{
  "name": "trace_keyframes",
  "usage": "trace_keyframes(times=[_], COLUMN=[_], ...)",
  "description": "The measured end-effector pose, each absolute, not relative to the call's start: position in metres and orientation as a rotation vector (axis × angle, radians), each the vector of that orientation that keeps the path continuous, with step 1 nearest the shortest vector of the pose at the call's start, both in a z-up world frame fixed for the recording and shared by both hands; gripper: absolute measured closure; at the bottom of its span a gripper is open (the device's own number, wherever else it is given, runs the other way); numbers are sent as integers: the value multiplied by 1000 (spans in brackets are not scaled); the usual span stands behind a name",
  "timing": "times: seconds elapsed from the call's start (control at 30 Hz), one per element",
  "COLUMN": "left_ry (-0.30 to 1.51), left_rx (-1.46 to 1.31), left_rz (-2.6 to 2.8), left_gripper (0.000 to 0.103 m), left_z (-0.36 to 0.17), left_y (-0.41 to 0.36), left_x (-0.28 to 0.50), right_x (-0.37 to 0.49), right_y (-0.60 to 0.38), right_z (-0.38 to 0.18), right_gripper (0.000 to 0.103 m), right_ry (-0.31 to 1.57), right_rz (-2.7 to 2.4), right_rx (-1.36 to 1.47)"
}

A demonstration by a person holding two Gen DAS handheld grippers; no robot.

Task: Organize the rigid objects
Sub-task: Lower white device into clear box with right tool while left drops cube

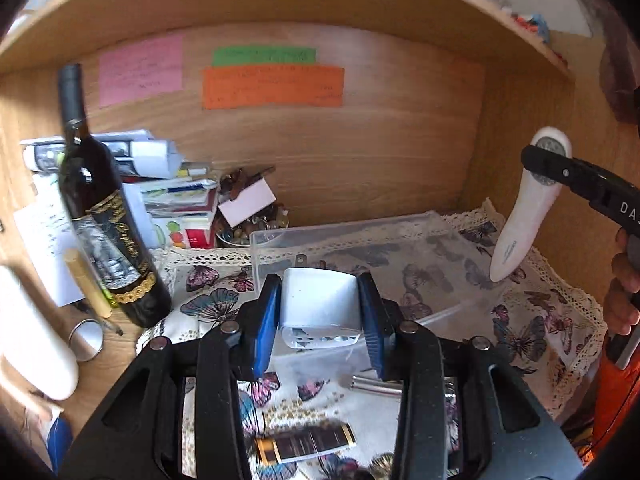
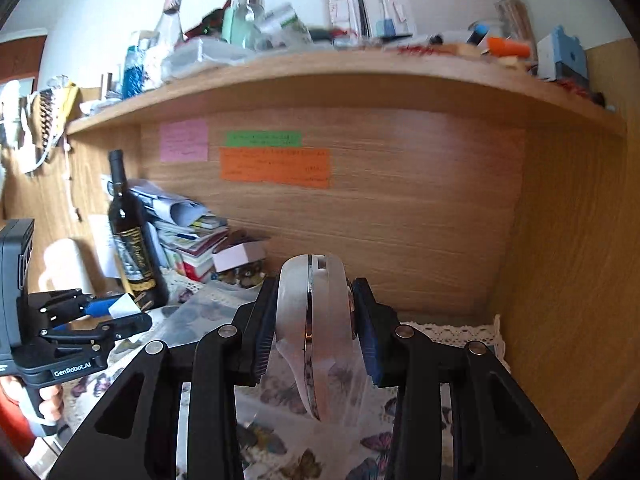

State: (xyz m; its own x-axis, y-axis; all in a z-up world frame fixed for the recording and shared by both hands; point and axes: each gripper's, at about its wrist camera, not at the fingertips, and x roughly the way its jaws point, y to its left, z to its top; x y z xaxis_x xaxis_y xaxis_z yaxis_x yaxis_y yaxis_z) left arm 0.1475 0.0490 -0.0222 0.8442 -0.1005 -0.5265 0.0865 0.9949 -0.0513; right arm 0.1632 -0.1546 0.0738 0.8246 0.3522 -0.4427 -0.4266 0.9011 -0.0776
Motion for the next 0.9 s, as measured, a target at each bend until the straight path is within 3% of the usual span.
trace_keyframes(times=[0.53, 0.7, 0.9], left_ry=[751, 727, 662], left_rx=[-23, -21, -12], left_rz=[-131, -126, -105], left_gripper=[65, 44, 31], left_z=[-68, -63, -47], left_y=[51, 50, 52], left_x=[214, 209, 187], right_x=[230, 238, 236], right_y=[-101, -90, -101], right_z=[2, -19, -16], right_gripper=[69, 68, 58], right_ry=[717, 786, 807], right_rz=[454, 478, 489], right_rx=[-319, -324, -284])
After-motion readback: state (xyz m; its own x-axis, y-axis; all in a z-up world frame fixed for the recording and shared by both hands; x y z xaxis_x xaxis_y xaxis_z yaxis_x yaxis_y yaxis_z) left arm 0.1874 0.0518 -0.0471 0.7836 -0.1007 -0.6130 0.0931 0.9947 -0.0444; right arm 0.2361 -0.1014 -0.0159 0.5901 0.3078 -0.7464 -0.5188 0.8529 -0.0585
